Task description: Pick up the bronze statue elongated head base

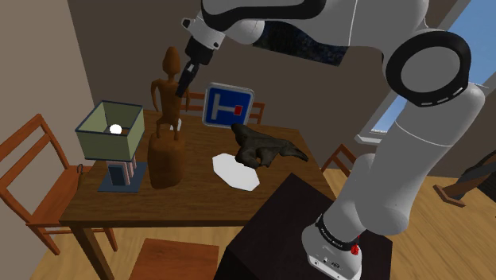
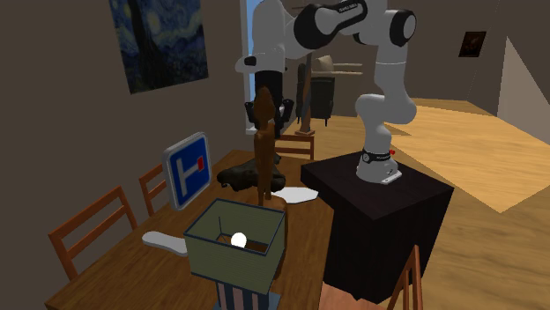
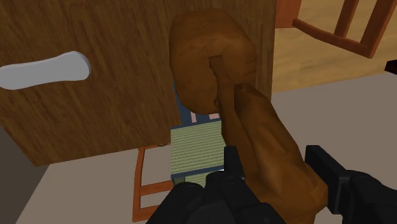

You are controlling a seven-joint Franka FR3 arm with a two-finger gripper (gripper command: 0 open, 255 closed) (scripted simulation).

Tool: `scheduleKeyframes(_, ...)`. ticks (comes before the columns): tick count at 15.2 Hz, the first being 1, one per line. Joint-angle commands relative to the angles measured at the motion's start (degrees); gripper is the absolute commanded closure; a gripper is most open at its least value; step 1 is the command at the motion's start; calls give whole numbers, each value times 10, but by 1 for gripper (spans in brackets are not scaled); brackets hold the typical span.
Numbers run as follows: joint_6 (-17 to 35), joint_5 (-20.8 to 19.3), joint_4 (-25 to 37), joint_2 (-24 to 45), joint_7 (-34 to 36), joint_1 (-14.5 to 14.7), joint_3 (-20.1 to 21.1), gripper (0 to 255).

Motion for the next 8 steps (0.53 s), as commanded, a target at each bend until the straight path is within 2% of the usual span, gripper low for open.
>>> scheduleKeyframes(1, -7, -1, 5, -1, 3, 0, 0, 255)
scheduleKeyframes(8, -57, -9, 54, -4, 19, -1, -2, 255)
